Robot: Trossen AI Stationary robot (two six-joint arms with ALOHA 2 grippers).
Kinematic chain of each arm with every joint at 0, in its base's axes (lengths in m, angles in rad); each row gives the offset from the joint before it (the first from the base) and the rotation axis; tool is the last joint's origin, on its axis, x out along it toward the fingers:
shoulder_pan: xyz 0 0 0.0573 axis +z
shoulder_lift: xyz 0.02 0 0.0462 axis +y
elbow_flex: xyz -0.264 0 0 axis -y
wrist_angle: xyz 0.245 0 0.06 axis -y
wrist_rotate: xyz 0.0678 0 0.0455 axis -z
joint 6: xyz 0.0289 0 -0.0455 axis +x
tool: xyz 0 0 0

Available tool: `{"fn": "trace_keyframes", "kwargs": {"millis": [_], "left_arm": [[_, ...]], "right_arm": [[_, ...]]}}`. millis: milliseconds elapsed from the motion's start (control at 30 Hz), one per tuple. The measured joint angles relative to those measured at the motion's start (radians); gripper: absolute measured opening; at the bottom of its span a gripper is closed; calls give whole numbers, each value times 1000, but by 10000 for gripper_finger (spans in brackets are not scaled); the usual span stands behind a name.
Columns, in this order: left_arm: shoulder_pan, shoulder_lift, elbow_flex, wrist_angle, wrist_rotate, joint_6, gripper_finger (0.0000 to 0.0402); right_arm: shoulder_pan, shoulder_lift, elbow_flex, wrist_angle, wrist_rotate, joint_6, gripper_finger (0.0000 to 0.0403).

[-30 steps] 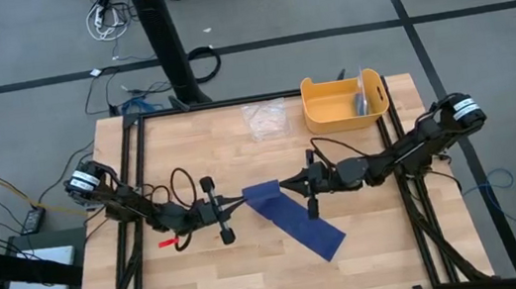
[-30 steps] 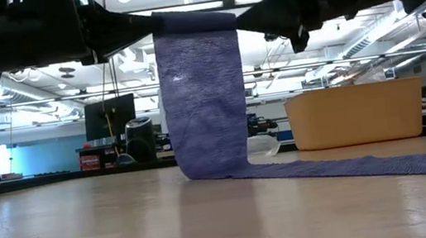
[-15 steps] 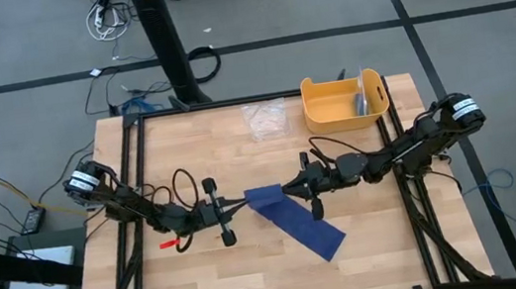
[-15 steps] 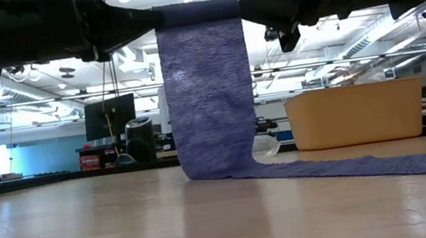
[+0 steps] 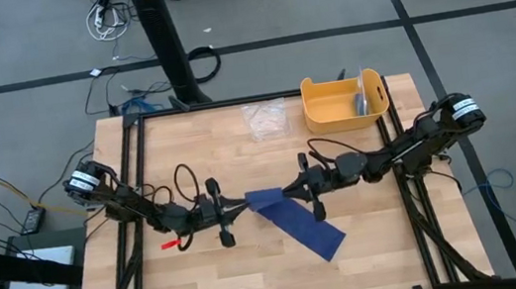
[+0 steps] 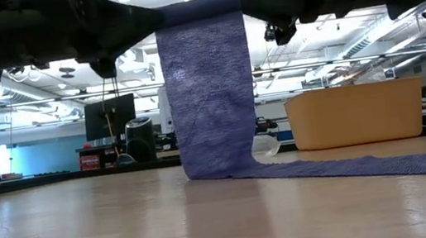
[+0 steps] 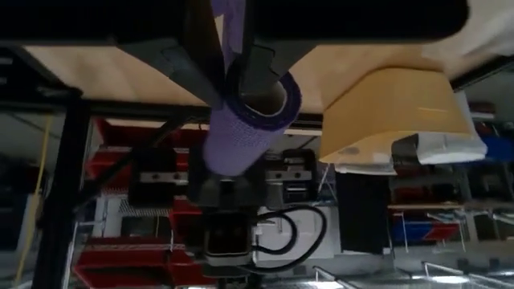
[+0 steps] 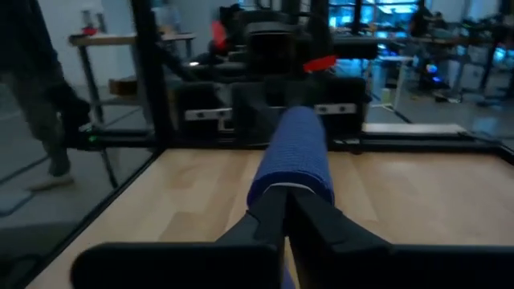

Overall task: Roll bandage
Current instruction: Roll the violet bandage

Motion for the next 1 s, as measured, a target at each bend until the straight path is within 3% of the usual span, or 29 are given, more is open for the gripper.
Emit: {"fn": "trace_keyframes", "kwargs": {"millis": [267, 633, 800, 867, 1000], "left_arm": [[31, 0, 1, 9, 133, -145, 70], [107, 0, -1, 12, 292, -305, 69], [112, 0, 1, 14, 306, -273, 35], [110, 0, 9, 26, 306, -205, 16], [111, -24, 16, 52, 278, -56, 16]], "right_arm": [[4, 1, 0, -14, -8, -46, 6], [5, 1, 0, -22, -43, -83, 3], [4, 1, 0, -22, -55, -88, 5], [4, 1, 0, -16, -47, -90, 12], [23, -25, 0, -13, 34, -105, 37]]}}
